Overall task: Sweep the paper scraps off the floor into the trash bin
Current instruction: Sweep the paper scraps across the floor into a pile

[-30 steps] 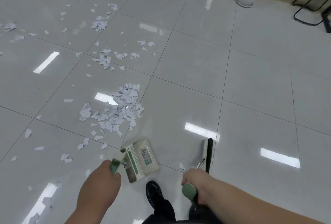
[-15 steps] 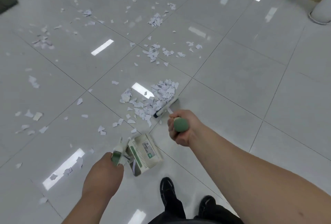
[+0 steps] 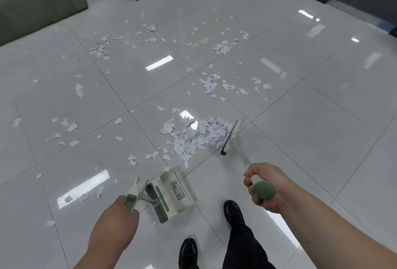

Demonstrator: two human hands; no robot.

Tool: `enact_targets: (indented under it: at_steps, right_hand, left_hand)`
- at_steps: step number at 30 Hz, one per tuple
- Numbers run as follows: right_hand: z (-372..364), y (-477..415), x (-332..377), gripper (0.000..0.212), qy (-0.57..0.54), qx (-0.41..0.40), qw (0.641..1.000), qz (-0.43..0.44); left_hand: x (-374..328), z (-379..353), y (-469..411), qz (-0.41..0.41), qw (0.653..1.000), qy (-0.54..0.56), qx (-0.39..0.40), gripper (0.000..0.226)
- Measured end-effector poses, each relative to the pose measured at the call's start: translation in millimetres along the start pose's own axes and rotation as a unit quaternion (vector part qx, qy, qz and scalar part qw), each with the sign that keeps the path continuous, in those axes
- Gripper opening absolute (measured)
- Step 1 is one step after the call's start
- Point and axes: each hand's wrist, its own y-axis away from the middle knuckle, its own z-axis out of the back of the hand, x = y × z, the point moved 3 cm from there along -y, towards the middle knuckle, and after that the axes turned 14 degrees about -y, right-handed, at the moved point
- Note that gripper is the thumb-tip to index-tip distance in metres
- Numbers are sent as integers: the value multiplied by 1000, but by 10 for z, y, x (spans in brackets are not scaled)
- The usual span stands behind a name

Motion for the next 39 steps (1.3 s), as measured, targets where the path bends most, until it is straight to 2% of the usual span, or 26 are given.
enact_targets:
  at_steps: [4, 8, 14, 22, 27, 32, 36, 39]
  right_hand:
    - [132, -420, 318, 14, 88, -45, 995, -10]
    - [-22, -786, 686, 14, 125, -28, 991, -37]
    - [-681, -1159, 1088, 14, 101, 19, 990, -99]
    - [-1731, -1394, 1077, 10, 102, 153, 976, -117]
    - [-1898, -1280, 815, 9, 230, 197, 947, -102]
    - [-1694, -795, 214, 14, 371, 217, 901, -62]
    - [-1549, -527, -236, 26, 414, 232, 875, -100]
    - [-1523, -451, -532, 24, 445, 239, 851, -142]
  left_hand:
    - [-224, -66, 61, 48, 999, 18, -11, 5]
    - [-582, -140, 181, 90, 995, 38, -15, 5]
    - [-772, -220, 433, 184, 980, 79, -23, 6]
    - [-578, -446, 788, 286, 944, 157, -46, 6]
    - [-301, -611, 1046, 324, 925, 195, -49, 8]
    - [129, -810, 1351, 338, 914, 220, -50, 7]
    - [524, -1014, 1615, 358, 901, 239, -52, 5]
    - [774, -1163, 1808, 373, 892, 249, -52, 4]
